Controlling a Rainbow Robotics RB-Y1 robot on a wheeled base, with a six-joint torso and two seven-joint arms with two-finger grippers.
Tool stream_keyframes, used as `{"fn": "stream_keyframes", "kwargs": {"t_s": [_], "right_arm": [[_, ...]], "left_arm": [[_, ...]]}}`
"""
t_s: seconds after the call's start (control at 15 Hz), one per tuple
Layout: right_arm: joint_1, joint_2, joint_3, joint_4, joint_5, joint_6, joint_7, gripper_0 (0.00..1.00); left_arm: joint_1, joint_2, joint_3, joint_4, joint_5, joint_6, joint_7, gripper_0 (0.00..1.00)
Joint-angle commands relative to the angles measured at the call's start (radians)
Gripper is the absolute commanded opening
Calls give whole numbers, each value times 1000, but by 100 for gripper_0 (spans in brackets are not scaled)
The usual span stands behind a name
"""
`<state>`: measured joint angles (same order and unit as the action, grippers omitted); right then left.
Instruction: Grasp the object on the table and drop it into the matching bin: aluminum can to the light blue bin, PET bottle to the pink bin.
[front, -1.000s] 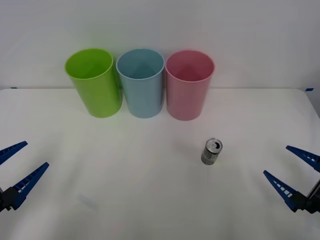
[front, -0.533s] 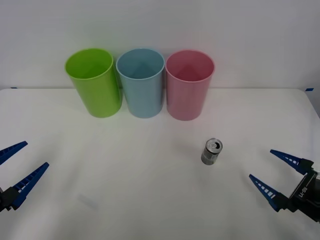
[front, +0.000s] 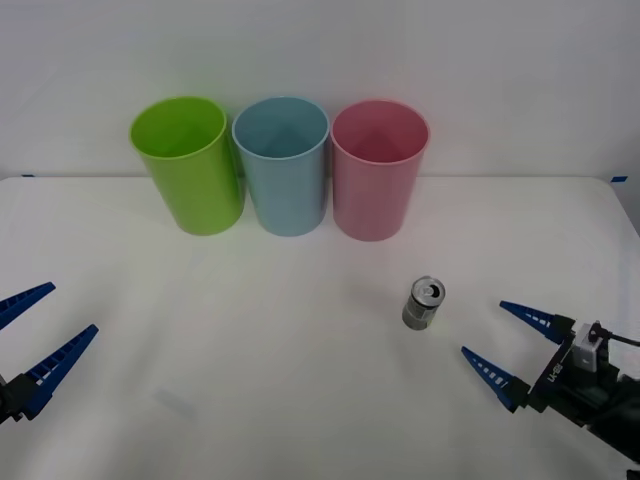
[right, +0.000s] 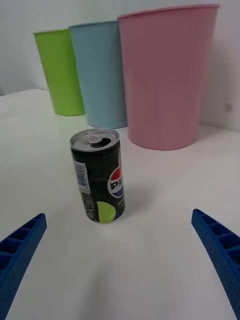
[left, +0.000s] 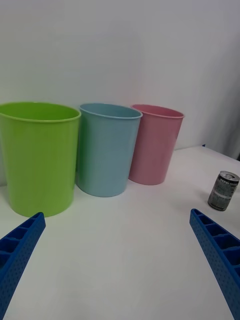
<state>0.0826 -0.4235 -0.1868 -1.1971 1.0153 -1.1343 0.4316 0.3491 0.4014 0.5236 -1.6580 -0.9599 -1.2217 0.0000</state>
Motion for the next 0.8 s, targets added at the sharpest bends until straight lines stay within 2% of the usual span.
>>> {"fn": "stream_keyframes", "kwargs": {"t_s": [0.07,0.47,0.8], "right_arm": [[-15,0,55,1,-18,53,16,100],[-50,3,179,1,-72,165,44,100],[-83,26,225,1,-70,237,61,100]], "left_arm": [[0,0,0,0,0,0,0,100],[0,0,0,0,0,0,0,100],[0,0,0,0,0,0,0,100]]}}
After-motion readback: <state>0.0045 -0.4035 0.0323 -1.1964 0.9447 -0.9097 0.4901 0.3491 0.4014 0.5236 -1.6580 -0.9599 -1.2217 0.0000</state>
